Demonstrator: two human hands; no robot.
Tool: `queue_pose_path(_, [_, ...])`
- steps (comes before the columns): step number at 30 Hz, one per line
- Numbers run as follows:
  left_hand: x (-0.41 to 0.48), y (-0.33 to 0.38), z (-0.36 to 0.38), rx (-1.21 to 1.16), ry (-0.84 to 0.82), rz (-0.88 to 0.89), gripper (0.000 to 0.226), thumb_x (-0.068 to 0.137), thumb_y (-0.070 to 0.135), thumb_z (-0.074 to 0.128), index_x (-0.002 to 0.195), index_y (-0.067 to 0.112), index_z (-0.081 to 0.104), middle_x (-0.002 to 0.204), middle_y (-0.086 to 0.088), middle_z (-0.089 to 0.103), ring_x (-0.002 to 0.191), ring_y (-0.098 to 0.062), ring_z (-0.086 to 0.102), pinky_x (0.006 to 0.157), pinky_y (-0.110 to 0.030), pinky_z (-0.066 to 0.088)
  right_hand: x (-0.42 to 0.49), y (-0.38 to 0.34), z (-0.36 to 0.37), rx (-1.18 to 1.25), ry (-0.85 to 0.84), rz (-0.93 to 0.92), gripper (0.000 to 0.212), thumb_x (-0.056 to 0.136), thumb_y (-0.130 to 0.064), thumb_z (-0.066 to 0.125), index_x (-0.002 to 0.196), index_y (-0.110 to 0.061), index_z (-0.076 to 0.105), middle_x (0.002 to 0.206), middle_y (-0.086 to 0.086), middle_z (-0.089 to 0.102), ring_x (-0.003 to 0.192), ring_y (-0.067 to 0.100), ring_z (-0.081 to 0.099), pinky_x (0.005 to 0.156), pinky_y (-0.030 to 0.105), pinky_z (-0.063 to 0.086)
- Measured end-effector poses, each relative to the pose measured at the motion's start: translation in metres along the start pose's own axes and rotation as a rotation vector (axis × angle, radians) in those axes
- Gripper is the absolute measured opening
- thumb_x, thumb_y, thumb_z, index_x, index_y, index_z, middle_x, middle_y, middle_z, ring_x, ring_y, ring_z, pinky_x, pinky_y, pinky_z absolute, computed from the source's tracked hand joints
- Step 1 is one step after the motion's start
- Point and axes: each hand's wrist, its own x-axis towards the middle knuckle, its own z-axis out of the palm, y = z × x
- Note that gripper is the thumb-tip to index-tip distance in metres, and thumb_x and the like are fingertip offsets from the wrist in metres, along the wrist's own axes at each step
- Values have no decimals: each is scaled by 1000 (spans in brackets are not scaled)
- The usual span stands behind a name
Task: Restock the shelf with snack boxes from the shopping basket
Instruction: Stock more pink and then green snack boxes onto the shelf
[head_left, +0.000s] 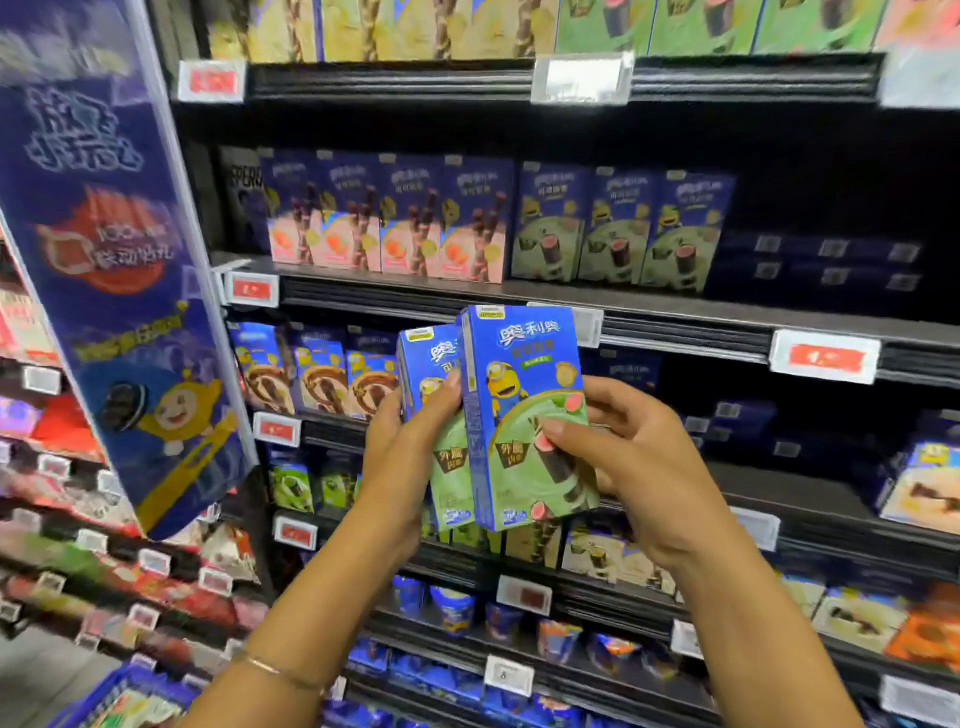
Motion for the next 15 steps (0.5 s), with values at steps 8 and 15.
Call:
queue_pose_path(8, [68, 43, 22, -16, -69, 91, 63, 82, 42, 77, 131, 4, 65, 120, -18, 76, 109, -42, 73, 97, -67, 55, 58, -33, -23, 4, 87, -107, 47, 69, -27, 85, 114, -21, 71, 106, 2, 78, 97, 23, 76, 85, 47, 56])
queue_pose_path(15, [112, 65, 28, -33, -201, 137, 58, 87, 44, 71, 131, 7, 68, 121, -18, 76, 104, -41, 75, 90, -57, 61, 93, -56, -47, 19, 212, -217, 63, 56, -35, 87, 112, -13, 70, 104, 6, 79, 94, 21, 77, 67, 38, 62])
